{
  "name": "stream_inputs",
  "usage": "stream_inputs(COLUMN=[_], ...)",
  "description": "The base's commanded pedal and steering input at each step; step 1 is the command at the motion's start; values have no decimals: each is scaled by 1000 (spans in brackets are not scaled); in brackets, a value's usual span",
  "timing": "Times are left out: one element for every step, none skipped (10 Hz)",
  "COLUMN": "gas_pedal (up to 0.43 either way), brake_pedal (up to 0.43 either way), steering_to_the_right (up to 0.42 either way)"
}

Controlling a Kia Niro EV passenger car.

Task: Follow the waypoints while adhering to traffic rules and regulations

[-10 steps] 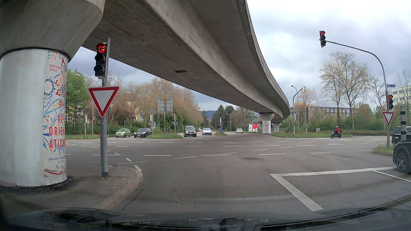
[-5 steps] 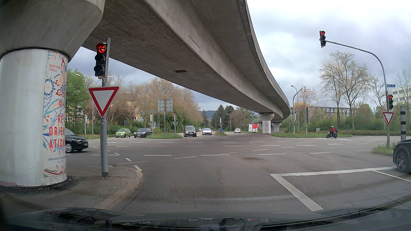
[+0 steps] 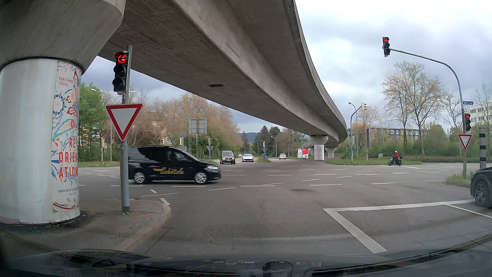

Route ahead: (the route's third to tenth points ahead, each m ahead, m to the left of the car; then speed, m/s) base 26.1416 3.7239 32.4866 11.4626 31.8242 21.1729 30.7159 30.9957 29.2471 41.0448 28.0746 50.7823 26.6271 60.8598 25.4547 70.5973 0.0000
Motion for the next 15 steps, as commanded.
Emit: stream_inputs(gas_pedal=[0,0,0,0,0,0,0,0,0,0,0,0,0,0,0], brake_pedal=[244,244,244,244,244,244,244,244,244,244,244,244,244,244,244], steering_to_the_right=[-9,-9,-9,-8,-9,-9,-9,-8,-9,-9,-9,-8,-8,-9,-9])
